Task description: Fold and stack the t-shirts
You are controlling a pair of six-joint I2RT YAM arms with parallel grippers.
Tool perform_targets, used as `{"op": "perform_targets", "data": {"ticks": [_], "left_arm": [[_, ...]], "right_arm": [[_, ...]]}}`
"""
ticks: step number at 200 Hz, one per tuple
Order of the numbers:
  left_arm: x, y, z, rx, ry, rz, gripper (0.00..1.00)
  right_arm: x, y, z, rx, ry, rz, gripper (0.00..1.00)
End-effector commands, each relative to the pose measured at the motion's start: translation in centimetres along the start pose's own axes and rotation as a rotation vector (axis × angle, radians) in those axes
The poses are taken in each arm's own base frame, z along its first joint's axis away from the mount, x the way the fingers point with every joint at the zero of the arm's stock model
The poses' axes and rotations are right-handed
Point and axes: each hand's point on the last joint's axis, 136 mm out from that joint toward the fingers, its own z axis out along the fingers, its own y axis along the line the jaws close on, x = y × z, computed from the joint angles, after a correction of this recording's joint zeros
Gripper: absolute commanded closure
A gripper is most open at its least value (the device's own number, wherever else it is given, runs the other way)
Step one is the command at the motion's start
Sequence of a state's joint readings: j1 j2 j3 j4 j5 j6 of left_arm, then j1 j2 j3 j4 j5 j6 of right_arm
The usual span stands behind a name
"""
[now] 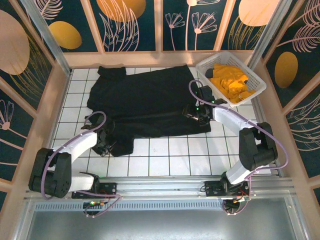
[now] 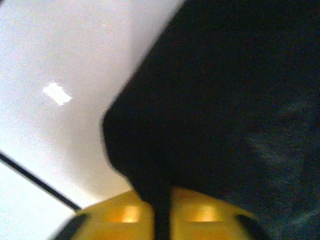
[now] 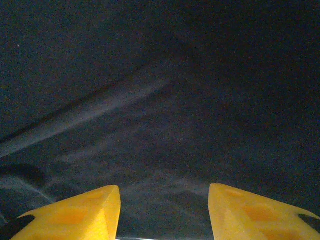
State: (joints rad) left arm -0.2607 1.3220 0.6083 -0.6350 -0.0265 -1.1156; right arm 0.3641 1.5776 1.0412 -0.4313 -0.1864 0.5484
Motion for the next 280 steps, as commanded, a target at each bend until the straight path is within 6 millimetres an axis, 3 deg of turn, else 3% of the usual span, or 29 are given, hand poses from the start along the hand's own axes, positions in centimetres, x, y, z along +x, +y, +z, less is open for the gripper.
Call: {"op": "perform_targets", "data": {"ticks": [1,43,72,95,126,162,205,232,280], "left_arm": [[2.0,-0.4,-0.2,0.016,0.053,-0.002,1.0],[4.6,0.4,-6.7,0.079,0.077,-0.108,1.0],[4.4,1.0,-10.7,0.133,0.056,-0.216,1.0],[3.7,0.9,-12.8,0.18,0.021,-0.273,1.0],[4.5,1.0,-12.8,0.206,0.061,-0.296,1.0],[5.3,2.6,-13.2,0.209,0.083,-0.351,1.0],[5.5,1.1,-12.8,0.226,0.114,-0.321,1.0],[5.4,-0.2,-12.6,0.248,0.126,-0.31,1.0],[5.4,-1.0,-12.3,0.249,0.134,-0.298,1.0]], "right_arm": [[0.5,-2.0,-0.8,0.053,-0.009,0.034,0.5],[-0.9,-5.8,-0.8,0.11,-0.04,0.15,0.5],[-2.1,-6.7,-0.9,0.144,-0.061,0.176,0.51],[-2.1,-7.5,-0.7,0.183,-0.063,0.196,0.51],[-1.1,-9.0,-0.5,0.23,-0.054,0.236,0.51],[0.0,-11.3,-1.0,0.275,-0.059,0.289,0.51],[1.1,-13.3,-1.0,0.304,-0.052,0.324,0.51],[2.5,-13.5,-0.3,0.293,-0.01,0.343,0.5],[3.8,-14.0,-0.3,0.301,-0.003,0.36,0.54]]}}
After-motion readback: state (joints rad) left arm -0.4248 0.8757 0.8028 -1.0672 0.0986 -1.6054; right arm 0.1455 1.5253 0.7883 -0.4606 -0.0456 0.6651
